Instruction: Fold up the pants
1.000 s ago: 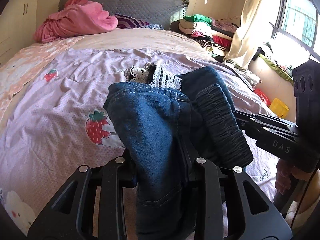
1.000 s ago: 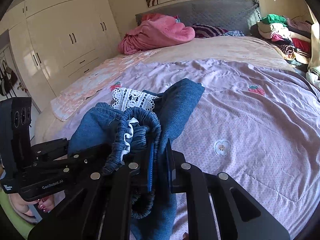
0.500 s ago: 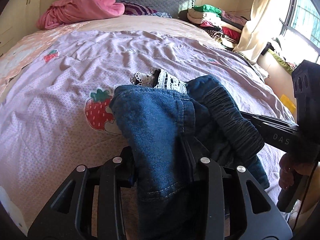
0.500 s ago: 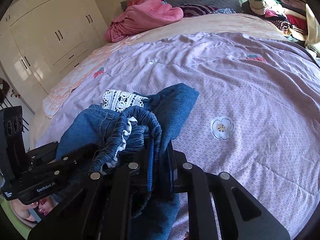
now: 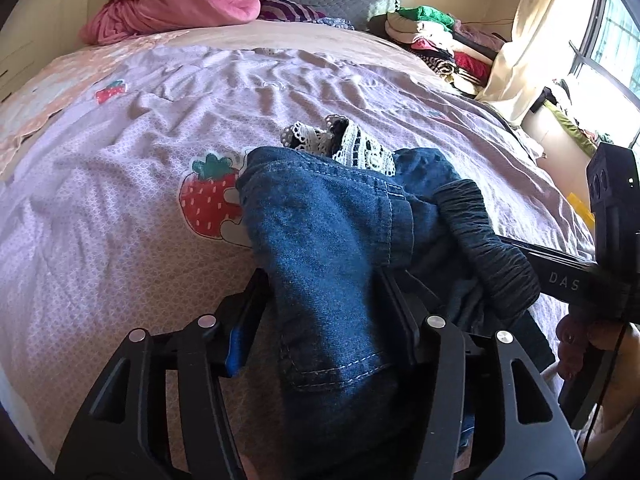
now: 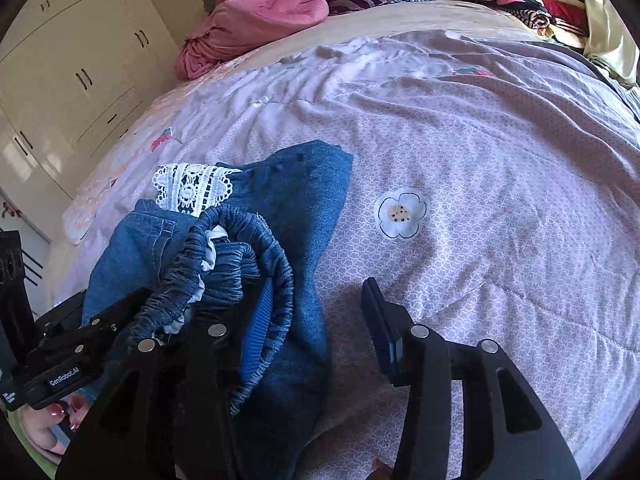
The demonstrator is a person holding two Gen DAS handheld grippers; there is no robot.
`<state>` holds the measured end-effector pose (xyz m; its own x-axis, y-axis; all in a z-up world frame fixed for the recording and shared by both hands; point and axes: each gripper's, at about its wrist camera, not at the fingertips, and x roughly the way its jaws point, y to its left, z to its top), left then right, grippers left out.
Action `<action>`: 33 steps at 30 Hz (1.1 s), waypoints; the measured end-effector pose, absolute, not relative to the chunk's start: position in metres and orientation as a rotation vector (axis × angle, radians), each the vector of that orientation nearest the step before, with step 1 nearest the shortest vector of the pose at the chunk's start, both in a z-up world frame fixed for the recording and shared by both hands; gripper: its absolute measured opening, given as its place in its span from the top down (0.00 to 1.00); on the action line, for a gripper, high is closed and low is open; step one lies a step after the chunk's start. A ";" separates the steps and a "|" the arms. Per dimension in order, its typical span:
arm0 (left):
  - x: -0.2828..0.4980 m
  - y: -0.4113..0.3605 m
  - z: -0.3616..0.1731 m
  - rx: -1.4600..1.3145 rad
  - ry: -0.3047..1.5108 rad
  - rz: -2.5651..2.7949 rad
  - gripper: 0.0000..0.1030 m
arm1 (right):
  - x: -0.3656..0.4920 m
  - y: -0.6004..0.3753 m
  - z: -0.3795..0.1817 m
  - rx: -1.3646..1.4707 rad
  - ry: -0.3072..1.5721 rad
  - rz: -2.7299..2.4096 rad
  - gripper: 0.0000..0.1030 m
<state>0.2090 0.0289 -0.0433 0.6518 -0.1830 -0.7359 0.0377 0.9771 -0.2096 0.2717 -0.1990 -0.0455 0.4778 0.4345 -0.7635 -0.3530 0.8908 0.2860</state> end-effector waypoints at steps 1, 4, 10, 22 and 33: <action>0.207 0.029 -0.043 -0.182 0.853 -0.124 0.52 | 0.271 -0.199 -0.045 0.092 0.959 0.479 0.55; 0.204 0.031 -0.044 -0.186 0.861 -0.121 0.48 | 0.266 -0.201 -0.044 0.099 0.963 0.474 0.51; 0.194 0.034 -0.042 -0.191 0.867 -0.115 0.43 | 0.251 -0.208 -0.041 0.104 0.963 0.465 0.45; 0.159 0.036 -0.026 -0.200 0.854 -0.104 0.36 | 0.214 -0.219 -0.025 0.083 0.919 0.454 0.40; 0.121 0.029 -0.006 -0.176 0.829 -0.112 0.28 | 0.172 -0.237 -0.004 0.088 0.860 0.431 0.27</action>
